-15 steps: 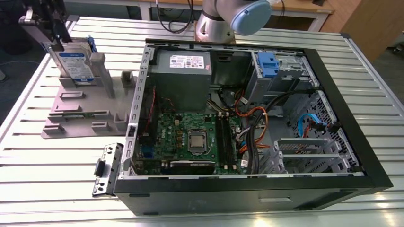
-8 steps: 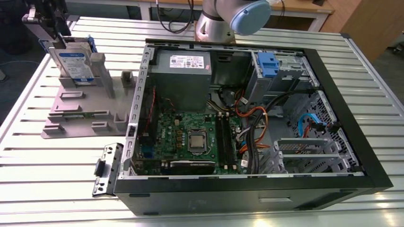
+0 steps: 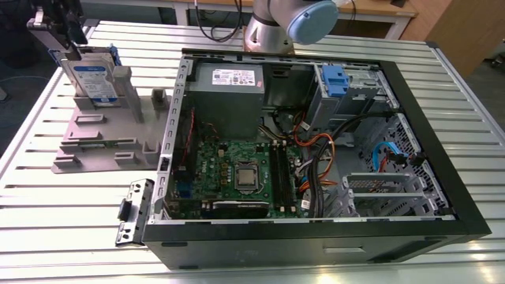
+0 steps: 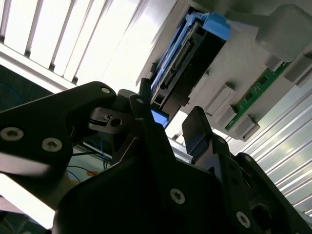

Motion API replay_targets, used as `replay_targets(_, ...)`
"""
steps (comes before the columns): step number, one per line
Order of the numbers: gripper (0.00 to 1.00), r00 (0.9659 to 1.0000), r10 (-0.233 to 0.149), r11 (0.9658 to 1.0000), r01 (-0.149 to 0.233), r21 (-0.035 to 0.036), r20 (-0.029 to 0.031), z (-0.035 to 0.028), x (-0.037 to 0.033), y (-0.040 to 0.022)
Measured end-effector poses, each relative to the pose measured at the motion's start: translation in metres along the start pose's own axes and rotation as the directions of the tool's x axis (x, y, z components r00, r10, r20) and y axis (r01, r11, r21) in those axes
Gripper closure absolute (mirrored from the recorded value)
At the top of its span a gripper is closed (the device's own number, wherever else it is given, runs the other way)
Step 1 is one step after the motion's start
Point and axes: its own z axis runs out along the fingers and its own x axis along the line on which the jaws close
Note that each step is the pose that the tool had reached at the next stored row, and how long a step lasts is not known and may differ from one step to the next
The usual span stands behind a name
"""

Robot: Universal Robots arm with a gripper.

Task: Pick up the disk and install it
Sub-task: 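Pick up the disk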

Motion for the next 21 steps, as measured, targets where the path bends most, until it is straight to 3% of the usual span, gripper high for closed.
replay_targets(6,0.47,1.0,-0.001,1.0,0.001,0.0004,0.0061,0.0064,-0.0002,0.009)
replay_targets(21,0.47,1.0,-0.001,1.0,0.001,0.0002,0.0064,0.0283,0.0009,0.0093)
